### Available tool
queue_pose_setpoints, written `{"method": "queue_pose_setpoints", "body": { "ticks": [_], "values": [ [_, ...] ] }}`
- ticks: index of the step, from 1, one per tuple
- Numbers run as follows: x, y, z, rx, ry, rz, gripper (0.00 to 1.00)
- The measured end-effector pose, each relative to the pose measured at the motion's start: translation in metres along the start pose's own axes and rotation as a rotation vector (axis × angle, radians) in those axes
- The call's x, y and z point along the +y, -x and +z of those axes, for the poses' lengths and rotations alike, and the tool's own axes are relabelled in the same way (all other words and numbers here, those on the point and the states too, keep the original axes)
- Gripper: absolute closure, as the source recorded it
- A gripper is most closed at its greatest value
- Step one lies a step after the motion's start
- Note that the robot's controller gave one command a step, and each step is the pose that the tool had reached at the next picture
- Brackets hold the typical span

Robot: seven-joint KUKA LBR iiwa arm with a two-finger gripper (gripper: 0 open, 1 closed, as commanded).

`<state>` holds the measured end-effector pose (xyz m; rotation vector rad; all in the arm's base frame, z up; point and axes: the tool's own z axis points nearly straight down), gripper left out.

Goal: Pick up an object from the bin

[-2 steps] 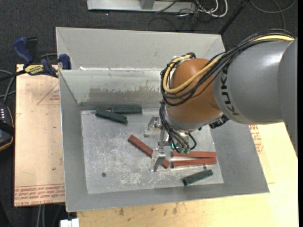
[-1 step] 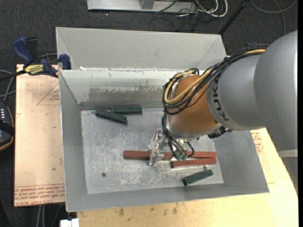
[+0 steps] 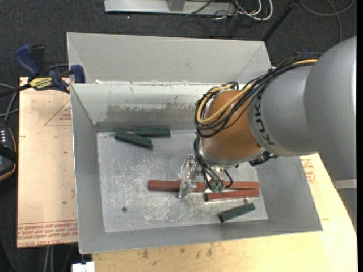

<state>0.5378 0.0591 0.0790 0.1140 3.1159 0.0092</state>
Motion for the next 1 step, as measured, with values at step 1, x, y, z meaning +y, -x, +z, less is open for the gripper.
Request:
{"method": "queue_pose_setpoints", "body": {
  "ticks": [1],
  "values": [
    [0.0301,0.001,-0.1538,0.017,-0.004,-0.021,1.0]
  ]
}}
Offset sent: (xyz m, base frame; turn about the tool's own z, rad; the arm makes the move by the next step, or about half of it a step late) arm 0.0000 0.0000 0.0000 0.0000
